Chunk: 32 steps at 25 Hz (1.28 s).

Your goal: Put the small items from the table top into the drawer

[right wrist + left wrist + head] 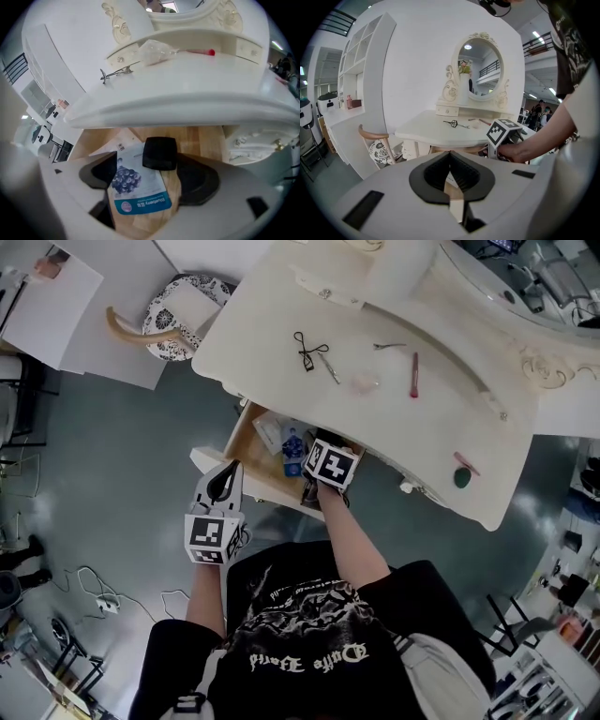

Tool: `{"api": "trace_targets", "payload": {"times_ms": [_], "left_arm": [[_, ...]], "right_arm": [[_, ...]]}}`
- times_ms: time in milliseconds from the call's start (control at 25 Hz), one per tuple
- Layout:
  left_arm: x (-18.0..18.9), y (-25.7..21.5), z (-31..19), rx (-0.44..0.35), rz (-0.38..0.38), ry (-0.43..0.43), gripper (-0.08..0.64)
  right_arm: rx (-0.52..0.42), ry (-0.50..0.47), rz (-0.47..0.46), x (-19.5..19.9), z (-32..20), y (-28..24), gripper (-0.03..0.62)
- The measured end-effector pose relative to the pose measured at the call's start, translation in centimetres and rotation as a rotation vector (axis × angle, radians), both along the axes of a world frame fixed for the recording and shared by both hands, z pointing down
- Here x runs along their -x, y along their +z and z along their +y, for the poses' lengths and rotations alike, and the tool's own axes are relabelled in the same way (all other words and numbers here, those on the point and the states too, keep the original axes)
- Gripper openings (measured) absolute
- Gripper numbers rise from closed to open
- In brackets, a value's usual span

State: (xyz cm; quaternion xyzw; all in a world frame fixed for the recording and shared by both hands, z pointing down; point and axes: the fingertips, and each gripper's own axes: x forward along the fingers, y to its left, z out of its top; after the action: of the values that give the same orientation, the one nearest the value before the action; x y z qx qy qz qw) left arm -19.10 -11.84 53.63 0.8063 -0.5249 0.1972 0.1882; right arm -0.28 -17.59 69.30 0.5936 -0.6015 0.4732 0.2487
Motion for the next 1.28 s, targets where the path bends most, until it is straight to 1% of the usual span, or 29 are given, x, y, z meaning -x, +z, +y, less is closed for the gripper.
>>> {"api": "trace_targets", "payload": {"times_ms": [200, 320, 440, 560, 640, 760, 960, 1120, 1200, 1280], "left_arm": [[-0.7, -0.8, -0.6, -0.035, 0.034, 0.016, 0.015], [-0.9, -1.2, -0.6, -0.05, 0.06, 0.017, 0.015], [-1.2, -1.5, -0.6, -0.062, 0.082, 0.029, 0.015], [-1.7, -1.8, -0.3, -0.07, 0.089, 0.053, 0.015], [-2.0, -2.2, -0.5, -0.081, 0.102, 0.061, 0.015], [-2.6, -2.8, -0.7, -0.094, 0.121, 0.076, 0.015], [-3.6, -3.5, -0.8, -0.119, 0.137, 0.115, 0.015], [-4.9, -3.5, -0.4, -0.115, 0.157, 0.144, 0.015], [-5.7, -3.5, -0.2, -0.114, 0.161, 0.167, 0.015], [-6.6, -3.6, -0.1, -0.115, 0.168, 0.188, 0.015]], "right_arm": [[-0.026, 0.008, -0.038, -0.1, 0.5, -2.0, 0.382], [-0.047, -0.006, -0.035, -0.5, 0.8, -3.2, 0.382], [-0.073, 0.001, -0.04, -1.1, 1.1, -4.5, 0.382], [-0.102, 0.011, -0.097, -1.2, 2.0, -6.1, 0.38], [-0.13, -0.001, -0.115, -1.3, 2.3, -7.3, 0.38], [-0.167, -0.022, -0.106, -1.9, 3.0, -8.9, 0.38], [-0.231, -0.02, -0.097, -3.2, 3.8, -11.1, 0.38], [-0.312, -0.027, -0.033, -4.8, 4.3, -12.9, 0.379], [-0.35, -0.03, -0.013, -5.5, 4.4, -13.7, 0.366], [-0.369, -0.027, -0.007, -6.1, 4.6, -14.3, 0.342]]}}
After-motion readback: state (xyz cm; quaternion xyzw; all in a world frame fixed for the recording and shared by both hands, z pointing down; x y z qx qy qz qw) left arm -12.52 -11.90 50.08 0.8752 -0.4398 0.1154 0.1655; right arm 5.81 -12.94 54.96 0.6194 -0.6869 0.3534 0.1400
